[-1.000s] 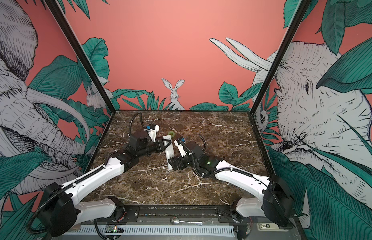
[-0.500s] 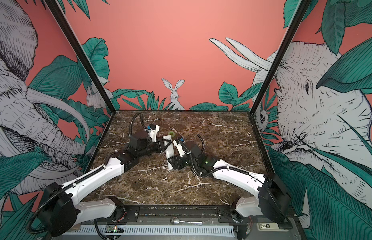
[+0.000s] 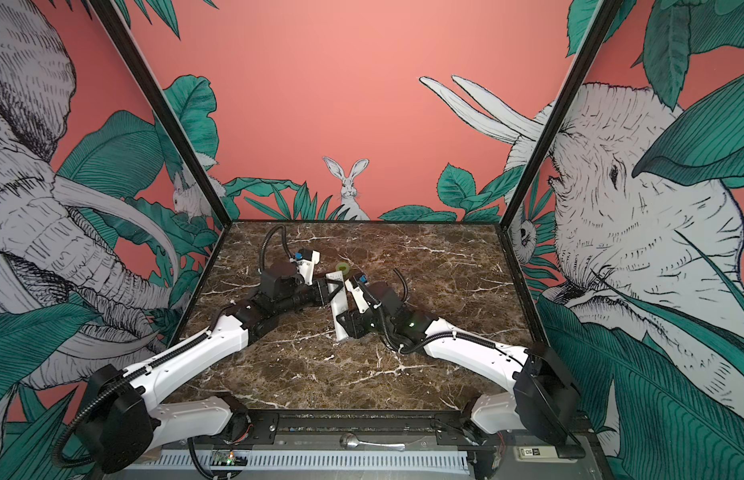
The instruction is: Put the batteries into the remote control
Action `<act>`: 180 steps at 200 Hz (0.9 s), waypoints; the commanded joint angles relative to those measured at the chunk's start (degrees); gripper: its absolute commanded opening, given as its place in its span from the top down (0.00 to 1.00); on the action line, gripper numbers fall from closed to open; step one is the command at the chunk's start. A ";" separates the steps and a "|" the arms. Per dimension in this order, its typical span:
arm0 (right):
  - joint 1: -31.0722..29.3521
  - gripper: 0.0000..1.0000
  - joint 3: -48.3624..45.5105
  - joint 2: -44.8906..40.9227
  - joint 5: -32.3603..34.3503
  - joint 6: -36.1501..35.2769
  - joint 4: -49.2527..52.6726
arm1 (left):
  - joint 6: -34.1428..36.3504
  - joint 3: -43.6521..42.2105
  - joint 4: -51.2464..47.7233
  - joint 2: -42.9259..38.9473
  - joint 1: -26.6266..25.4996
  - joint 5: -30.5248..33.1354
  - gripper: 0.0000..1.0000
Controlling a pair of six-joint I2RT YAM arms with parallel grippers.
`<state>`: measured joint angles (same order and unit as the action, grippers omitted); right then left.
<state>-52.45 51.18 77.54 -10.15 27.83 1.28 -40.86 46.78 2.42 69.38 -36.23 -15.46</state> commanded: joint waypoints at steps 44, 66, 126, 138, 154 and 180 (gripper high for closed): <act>0.18 0.55 1.02 0.60 -0.63 0.21 -2.16 | 0.36 0.75 0.21 -0.43 -0.24 0.04 1.00; 0.22 0.57 1.02 0.73 -0.56 0.20 -2.16 | 0.37 0.69 0.10 -0.42 -0.24 0.06 1.00; 0.15 0.65 1.02 0.84 -0.86 0.31 -2.25 | 0.51 0.67 -0.09 -0.65 -0.26 0.24 1.00; 0.17 0.65 1.10 0.85 -0.92 0.34 -2.25 | 0.51 0.71 -0.04 -0.64 -0.25 0.16 1.00; 0.16 0.66 1.12 0.93 -1.08 0.31 -2.34 | 0.60 0.69 -0.05 -0.61 -0.25 0.26 1.00; 0.18 0.67 1.03 0.91 -1.23 0.34 -2.59 | 0.60 0.70 -0.11 -0.56 -0.26 0.26 1.00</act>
<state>-52.45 51.18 78.00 -11.20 28.10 0.71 -40.18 46.78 1.56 69.43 -36.23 -14.68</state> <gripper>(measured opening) 0.332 0.202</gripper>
